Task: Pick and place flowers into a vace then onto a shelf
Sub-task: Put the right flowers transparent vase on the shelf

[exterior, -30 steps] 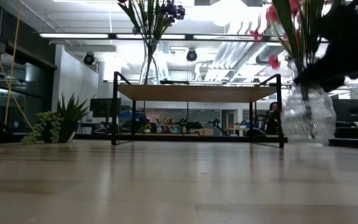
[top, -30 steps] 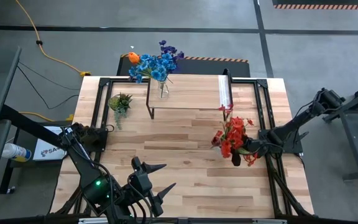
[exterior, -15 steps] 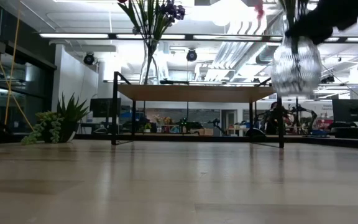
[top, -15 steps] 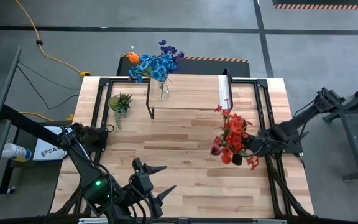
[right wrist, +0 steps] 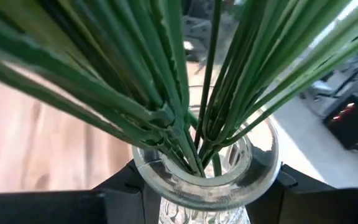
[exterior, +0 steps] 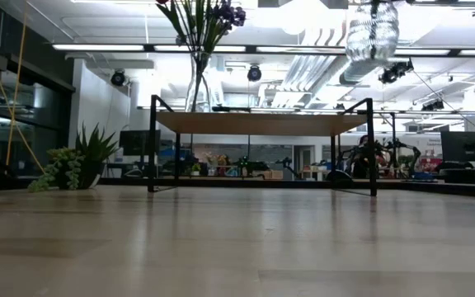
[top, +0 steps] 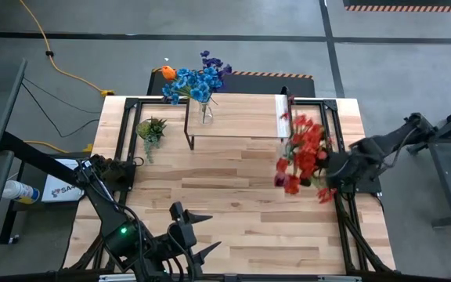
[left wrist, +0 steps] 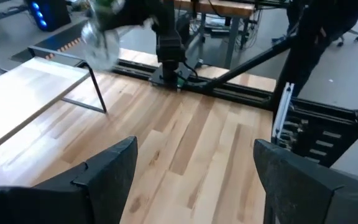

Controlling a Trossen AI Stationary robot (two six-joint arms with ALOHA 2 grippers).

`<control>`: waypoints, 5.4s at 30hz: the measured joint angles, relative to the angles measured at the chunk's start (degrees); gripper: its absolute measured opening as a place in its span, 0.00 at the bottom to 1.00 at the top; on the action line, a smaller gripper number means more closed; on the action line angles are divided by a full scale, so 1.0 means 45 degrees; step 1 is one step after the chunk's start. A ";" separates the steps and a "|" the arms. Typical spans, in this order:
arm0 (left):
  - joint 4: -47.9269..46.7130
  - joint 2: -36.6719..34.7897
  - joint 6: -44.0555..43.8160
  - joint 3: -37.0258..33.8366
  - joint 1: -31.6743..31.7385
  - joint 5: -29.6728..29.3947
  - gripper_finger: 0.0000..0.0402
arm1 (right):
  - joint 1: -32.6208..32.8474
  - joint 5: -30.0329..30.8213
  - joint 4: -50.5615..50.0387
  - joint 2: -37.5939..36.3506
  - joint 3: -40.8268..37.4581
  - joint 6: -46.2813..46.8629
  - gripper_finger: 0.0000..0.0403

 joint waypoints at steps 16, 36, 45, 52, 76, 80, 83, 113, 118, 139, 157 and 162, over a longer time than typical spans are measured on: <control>-0.0005 0.0000 -0.0047 0.0000 0.0000 0.0057 0.88 | -0.2861 -0.0777 -0.0421 -0.1199 0.2325 -0.3209 0.38; 0.0044 0.0000 -0.0061 0.0000 0.0000 0.1165 0.88 | -0.8345 -0.6880 0.2896 0.0831 0.2382 -0.3780 0.38; 0.0039 0.0000 -0.0061 0.0000 0.0000 0.1386 0.88 | -1.1182 -0.9594 0.3792 0.2172 0.2382 -0.3396 0.38; 0.0029 0.0000 -0.0061 0.0000 0.0000 0.1386 0.88 | -1.2394 -1.0920 0.3965 0.2800 0.2382 -0.3101 0.38; 0.0001 0.0000 -0.0058 0.0000 0.0000 0.1376 0.88 | -1.3420 -1.2609 0.2715 0.3401 0.2382 -0.2724 0.38; 0.0000 0.0000 -0.0056 0.0000 0.0000 0.1376 0.88 | -1.3420 -1.2687 0.2610 0.3406 0.2382 -0.2640 0.38; 0.0000 0.0000 -0.0056 0.0000 0.0000 0.1376 0.88 | -1.3420 -1.2812 0.2577 0.3406 0.2382 -0.2597 0.38; 0.0000 0.0000 -0.0052 0.0000 0.0000 0.1371 0.88 | -1.3381 -1.3169 0.2131 0.3739 0.2275 -0.2455 0.38; 0.0000 0.0000 -0.0053 0.0000 0.0000 0.1371 0.88 | -1.3376 -1.3162 0.1919 0.3741 0.2275 -0.2532 0.38; 0.0048 0.0000 -0.0100 -0.0002 0.0005 0.1713 0.88 | -1.3381 -1.3357 0.2025 0.5358 0.2280 -0.2442 0.38; 0.0029 0.0000 -0.0056 -0.0005 0.0005 0.2051 0.88 | -1.4260 -1.3894 0.1947 0.5446 0.2294 -0.2778 0.41; 0.0029 0.0000 -0.0052 -0.0005 0.0005 0.2047 0.88 | -1.4328 -1.4129 0.1583 0.5432 0.2299 -0.3058 0.45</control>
